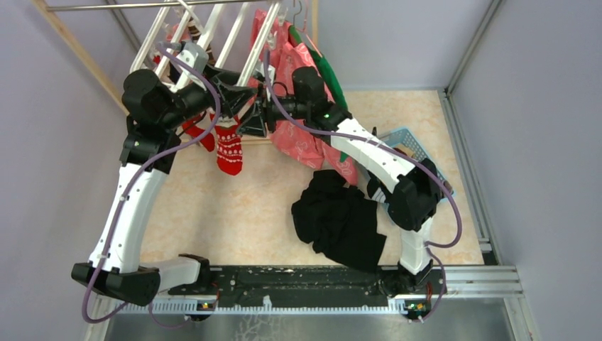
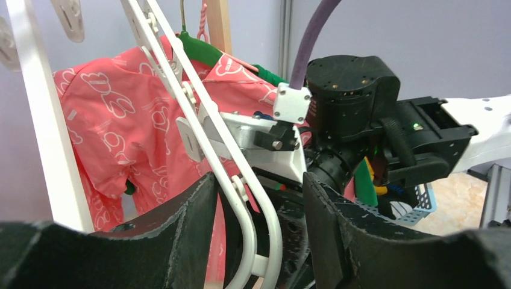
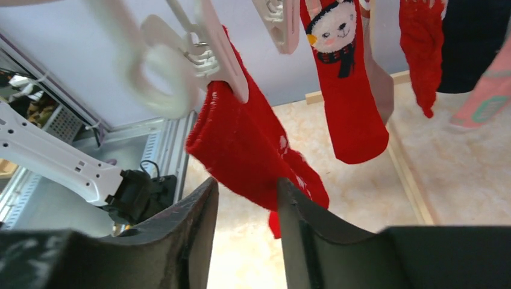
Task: Remove the socks clipped to the hanger
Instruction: Adjust the hanger on the clothesline.
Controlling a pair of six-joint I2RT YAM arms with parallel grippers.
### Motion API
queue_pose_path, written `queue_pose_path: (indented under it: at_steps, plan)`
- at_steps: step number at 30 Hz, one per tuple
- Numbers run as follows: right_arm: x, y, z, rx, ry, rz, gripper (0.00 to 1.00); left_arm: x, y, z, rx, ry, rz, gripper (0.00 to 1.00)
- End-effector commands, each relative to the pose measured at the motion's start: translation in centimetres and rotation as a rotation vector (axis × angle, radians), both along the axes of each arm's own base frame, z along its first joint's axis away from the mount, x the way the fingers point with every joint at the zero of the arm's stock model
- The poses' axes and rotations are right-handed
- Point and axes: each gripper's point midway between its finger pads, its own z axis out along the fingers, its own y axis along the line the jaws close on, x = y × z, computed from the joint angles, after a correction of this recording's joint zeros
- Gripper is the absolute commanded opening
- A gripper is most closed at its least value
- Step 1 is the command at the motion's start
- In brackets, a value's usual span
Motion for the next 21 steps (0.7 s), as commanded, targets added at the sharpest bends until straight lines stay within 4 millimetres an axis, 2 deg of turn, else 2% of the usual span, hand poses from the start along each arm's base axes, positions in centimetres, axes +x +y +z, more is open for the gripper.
queue_pose_path:
  at_steps: [1,4,7,11,17,21]
  plan:
    - [-0.9,0.8,2.4,0.08,-0.012,0.056,0.34,-1.1,0.0,0.9,-0.058,0.022,-0.019,0.61]
    - [-1.1,0.9,2.5,0.089,0.025,0.073,0.14,-0.9,0.4,0.9,-0.069,0.027,0.009,0.63]
    - [-1.2,0.9,2.7,0.088,0.042,0.072,0.0,-0.9,0.9,1.1,-0.071,0.019,0.034,0.67]
    - [-1.0,0.2,3.3,0.085,0.045,0.045,0.0,-1.4,1.5,1.7,-0.054,-0.015,0.052,0.75]
    - [-0.5,-1.1,3.5,0.071,0.036,-0.009,0.0,-2.9,3.0,2.9,0.009,-0.096,0.078,0.98]
    - [0.0,-2.2,3.5,0.065,0.031,-0.049,0.0,-4.5,4.1,4.2,0.066,-0.167,0.108,0.99]
